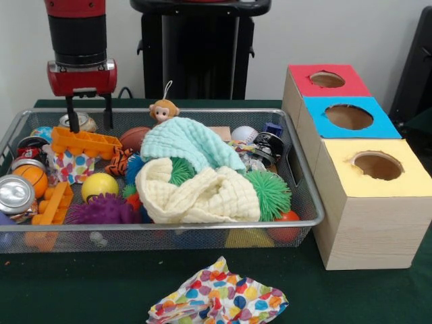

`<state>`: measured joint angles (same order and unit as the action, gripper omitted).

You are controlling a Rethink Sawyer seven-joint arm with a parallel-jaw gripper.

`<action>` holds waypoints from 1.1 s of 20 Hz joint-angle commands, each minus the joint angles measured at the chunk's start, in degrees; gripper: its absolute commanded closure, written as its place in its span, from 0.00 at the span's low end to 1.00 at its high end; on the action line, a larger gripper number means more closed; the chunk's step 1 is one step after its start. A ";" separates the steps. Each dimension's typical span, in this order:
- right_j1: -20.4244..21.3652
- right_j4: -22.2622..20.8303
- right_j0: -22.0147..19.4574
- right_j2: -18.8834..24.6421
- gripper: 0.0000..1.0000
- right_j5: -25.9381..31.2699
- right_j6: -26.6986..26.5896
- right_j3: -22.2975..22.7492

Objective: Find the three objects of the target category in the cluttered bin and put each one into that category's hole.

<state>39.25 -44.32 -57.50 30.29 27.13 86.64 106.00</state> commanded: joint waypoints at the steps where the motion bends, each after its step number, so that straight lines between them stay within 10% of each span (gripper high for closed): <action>1: -3.66 -4.71 -2.19 -0.64 0.00 -1.91 -4.00 -2.23; 22: -15.20 -11.76 -7.66 -0.27 0.00 -7.40 -6.57 -7.30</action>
<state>29.88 -50.39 -64.07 30.35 19.48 86.64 103.55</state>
